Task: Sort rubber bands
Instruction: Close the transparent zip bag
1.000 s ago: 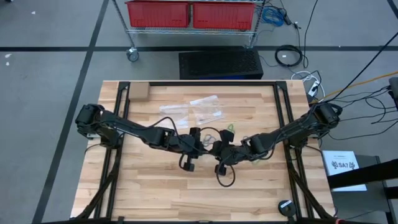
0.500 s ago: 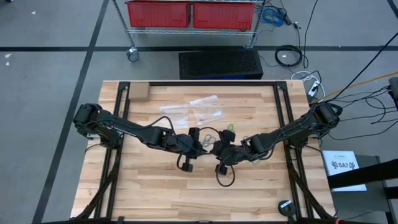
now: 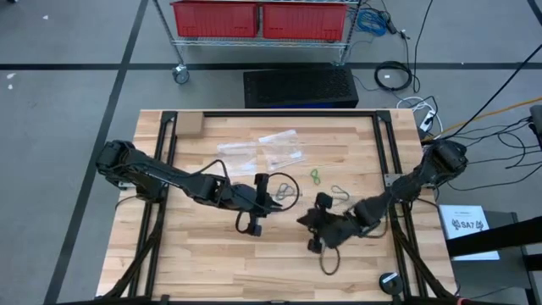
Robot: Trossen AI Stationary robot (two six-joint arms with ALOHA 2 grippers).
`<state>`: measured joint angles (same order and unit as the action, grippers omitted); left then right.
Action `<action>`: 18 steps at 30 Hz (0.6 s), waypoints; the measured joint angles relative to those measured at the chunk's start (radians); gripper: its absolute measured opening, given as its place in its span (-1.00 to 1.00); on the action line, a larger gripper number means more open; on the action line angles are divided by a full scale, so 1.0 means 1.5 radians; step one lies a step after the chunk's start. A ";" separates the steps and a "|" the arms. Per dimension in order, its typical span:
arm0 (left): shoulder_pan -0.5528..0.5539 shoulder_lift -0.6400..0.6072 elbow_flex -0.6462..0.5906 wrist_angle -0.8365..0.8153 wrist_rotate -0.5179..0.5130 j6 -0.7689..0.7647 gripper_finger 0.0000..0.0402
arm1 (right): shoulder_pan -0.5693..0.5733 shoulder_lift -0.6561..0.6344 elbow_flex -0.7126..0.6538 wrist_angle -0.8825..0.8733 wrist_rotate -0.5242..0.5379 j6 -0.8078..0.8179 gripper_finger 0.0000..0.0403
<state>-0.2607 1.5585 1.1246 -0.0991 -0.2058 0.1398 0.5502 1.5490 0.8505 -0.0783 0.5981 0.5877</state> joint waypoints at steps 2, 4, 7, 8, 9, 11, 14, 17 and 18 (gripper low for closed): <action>0.000 0.000 -0.021 0.045 0.005 -0.001 -0.91 | 0.016 0.000 -0.068 0.155 0.028 -0.006 -1.00; 0.000 0.000 -0.042 0.088 0.025 -0.002 -0.91 | 0.025 0.000 -0.126 0.285 0.065 -0.033 -1.00; 0.000 0.000 -0.081 0.186 0.049 -0.009 -0.91 | 0.025 0.000 -0.172 0.417 0.110 -0.099 -1.00; 0.000 0.000 -0.094 0.211 0.056 -0.015 -0.91 | 0.020 0.000 -0.176 0.439 0.112 -0.123 -1.00; 0.000 0.000 -0.106 0.235 0.062 -0.018 -0.91 | 0.014 0.000 -0.176 0.450 0.108 -0.146 -1.00; 0.001 0.000 -0.132 0.282 0.067 -0.019 -0.91 | -0.002 0.000 -0.170 0.460 0.100 -0.173 -1.00; 0.001 0.000 -0.155 0.319 0.067 -0.020 -0.91 | -0.025 0.000 -0.156 0.462 0.062 -0.193 -0.99; 0.001 0.000 -0.171 0.344 0.067 -0.020 -0.91 | -0.050 0.000 -0.144 0.467 -0.004 -0.190 -0.93; 0.001 0.000 -0.173 0.349 0.067 -0.020 -0.91 | -0.057 0.000 -0.140 0.468 -0.020 -0.191 -0.89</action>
<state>-0.2596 1.5585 0.8657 0.4251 -0.1047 0.1093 0.4642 1.5490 0.6401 0.6243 0.5675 0.3014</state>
